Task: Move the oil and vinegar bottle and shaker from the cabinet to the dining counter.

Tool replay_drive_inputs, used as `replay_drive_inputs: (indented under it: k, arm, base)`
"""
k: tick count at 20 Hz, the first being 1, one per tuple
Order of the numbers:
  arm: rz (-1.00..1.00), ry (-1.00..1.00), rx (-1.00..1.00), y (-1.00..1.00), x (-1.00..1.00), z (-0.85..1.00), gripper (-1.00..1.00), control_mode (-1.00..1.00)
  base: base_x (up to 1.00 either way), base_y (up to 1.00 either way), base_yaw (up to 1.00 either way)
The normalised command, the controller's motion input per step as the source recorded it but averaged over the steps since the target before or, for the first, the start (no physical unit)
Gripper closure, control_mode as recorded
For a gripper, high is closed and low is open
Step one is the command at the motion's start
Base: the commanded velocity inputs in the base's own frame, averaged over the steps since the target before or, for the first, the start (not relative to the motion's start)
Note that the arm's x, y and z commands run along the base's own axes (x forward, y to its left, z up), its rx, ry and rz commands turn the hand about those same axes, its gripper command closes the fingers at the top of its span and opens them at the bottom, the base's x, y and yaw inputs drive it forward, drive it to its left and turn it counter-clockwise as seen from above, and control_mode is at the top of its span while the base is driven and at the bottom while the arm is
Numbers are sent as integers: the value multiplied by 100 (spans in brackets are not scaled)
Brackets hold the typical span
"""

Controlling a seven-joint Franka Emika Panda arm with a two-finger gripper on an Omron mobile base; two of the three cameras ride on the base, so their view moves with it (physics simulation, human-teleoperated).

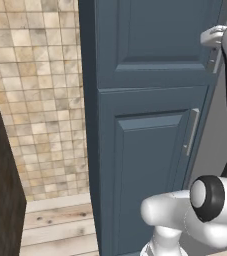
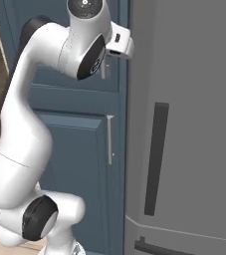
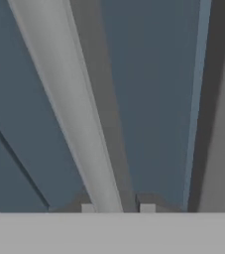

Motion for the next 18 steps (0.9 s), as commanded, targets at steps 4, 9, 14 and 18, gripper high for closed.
replay_drive_inputs:
  k: [4,9,14,18]
  arm:
    - [6,0,0,24,-58,4,100,-100]
    - [2,-5,0,28,-69,0,100,-100]
    - [0,-7,0,35,-74,0,100,-100]
    - [0,-9,0,39,-75,0,100,-100]
  base:
    - [0,0,0]
    - [0,0,0]
    - [0,0,0]
    - [0,0,0]
